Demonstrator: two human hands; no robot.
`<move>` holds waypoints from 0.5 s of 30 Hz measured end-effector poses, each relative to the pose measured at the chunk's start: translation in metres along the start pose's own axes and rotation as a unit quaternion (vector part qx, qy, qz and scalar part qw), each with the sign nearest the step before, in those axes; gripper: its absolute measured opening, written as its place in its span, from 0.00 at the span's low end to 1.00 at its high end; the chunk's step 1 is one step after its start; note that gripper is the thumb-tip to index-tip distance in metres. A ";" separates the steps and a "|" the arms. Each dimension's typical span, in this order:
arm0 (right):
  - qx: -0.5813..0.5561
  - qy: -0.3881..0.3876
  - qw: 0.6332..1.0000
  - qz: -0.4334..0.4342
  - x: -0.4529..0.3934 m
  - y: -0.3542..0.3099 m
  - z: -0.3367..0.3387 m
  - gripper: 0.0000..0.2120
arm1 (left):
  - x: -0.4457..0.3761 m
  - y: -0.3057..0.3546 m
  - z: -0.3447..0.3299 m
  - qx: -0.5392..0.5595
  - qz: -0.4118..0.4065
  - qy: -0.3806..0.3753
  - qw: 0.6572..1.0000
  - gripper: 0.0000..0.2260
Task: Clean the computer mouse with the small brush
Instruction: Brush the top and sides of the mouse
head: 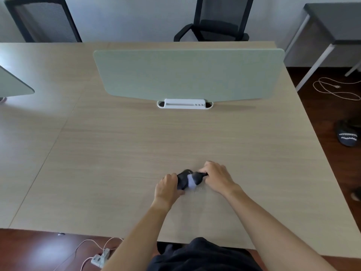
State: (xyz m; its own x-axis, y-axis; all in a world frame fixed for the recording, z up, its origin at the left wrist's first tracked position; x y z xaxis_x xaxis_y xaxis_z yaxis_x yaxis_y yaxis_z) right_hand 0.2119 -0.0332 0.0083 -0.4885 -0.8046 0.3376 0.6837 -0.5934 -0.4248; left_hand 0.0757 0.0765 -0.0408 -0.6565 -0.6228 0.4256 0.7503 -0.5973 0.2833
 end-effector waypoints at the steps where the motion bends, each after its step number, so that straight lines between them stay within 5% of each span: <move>1: 0.001 0.011 1.000 -0.015 0.003 0.006 0.004 0.14 | 0.001 0.000 0.000 -0.012 0.003 0.002 1.000 0.21; 8: -0.091 0.022 0.995 0.018 -0.008 -0.013 -0.005 0.14 | 0.007 0.003 -0.002 -0.094 0.001 0.047 0.994 0.35; 15: -0.001 -0.005 0.999 -0.038 0.001 0.021 0.003 0.16 | 0.012 0.001 0.002 -0.127 0.020 0.062 0.990 0.42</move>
State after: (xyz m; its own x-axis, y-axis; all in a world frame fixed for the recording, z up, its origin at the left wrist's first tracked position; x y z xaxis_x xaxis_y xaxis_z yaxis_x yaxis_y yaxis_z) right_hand 0.2277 -0.0463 0.0020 -0.5339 -0.7570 0.3766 0.6443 -0.6527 -0.3987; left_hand 0.0688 0.0701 -0.0336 -0.6425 -0.6964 0.3197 0.7427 -0.6687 0.0359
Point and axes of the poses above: each hand's wrist, its own x-axis away from the middle knuckle, its own z-axis out of the back of the hand, y = z × x, the point moved 6 cm from there along -x, towards the middle knuckle, and after that the axes turned 2 degrees about x, right-handed, at the moved point
